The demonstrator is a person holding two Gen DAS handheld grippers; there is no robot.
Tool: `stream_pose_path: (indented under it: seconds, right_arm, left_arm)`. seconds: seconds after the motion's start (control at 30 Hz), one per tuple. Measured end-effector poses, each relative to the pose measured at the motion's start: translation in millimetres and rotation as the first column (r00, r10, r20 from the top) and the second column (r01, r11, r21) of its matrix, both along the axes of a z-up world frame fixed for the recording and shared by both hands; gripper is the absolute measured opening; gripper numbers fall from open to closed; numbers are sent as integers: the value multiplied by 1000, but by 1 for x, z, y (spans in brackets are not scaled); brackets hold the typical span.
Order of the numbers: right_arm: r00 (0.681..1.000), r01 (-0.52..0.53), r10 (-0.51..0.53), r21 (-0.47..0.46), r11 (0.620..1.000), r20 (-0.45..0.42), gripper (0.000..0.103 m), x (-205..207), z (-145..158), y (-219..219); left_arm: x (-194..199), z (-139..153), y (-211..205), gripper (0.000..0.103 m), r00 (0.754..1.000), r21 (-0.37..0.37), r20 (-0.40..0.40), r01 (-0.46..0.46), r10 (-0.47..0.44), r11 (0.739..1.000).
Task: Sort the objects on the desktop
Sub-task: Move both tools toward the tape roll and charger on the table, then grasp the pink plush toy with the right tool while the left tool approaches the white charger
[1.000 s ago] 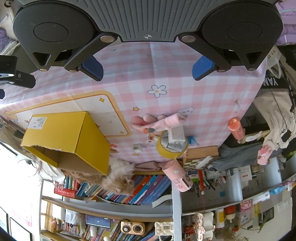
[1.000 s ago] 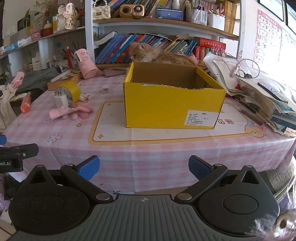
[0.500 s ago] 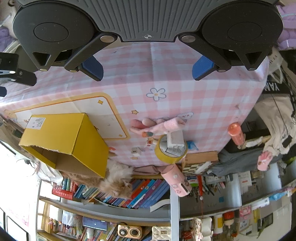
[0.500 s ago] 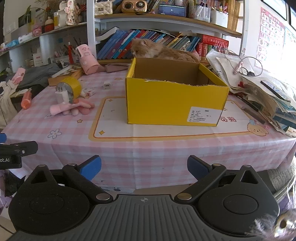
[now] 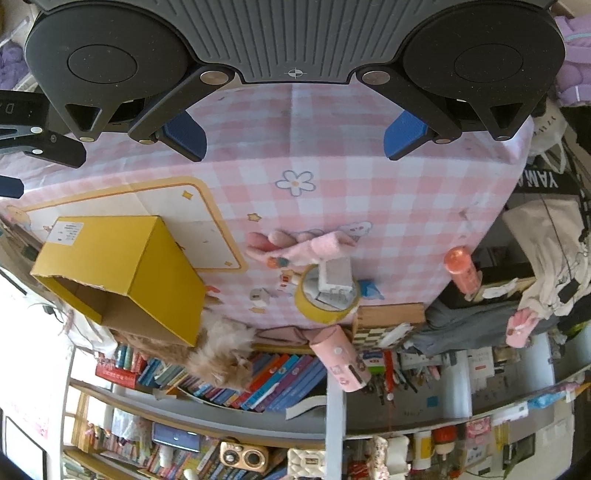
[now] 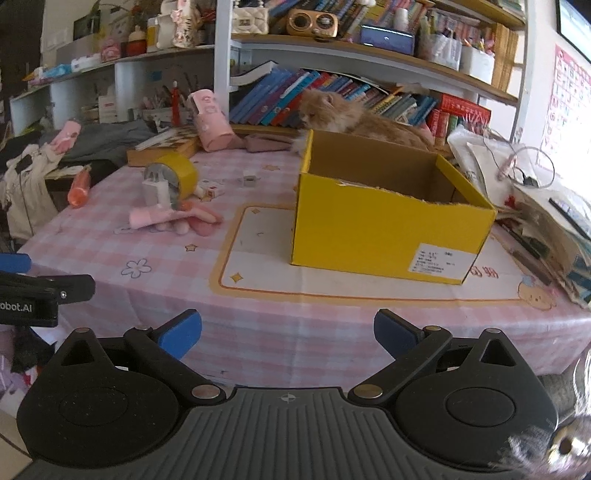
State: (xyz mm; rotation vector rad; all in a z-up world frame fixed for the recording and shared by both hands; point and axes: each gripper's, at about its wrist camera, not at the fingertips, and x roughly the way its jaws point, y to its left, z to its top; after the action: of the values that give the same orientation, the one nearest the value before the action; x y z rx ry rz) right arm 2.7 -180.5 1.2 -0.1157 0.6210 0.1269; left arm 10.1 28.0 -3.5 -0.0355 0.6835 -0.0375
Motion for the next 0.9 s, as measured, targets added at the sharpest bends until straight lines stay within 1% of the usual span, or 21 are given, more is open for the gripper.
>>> stream_pose_path:
  seconds: [0.27, 0.47, 0.67, 0.83, 0.9]
  right_arm:
    - [998, -57, 57, 24, 998, 13, 100, 4, 3, 17]
    - [996, -91, 91, 38, 995, -12, 100, 7, 1, 34]
    - [993, -119, 119, 33, 992, -6, 100, 16, 1, 46]
    - [987, -160, 161, 49, 986, -13, 100, 26, -1, 58]
    - [985, -171, 172, 60, 983, -18, 97, 31, -2, 63]
  left_arm:
    - [-1, 1, 19, 103, 1000, 2, 7, -28, 28, 1000]
    - [-5, -2, 33, 103, 999, 4, -9, -40, 40, 999]
    - [-2, 2, 50, 103, 997, -23, 15, -82, 82, 996]
    - [1, 5, 53, 103, 997, -5, 27, -75, 75, 997]
    - [4, 7, 54, 103, 997, 6, 30, -73, 73, 997]
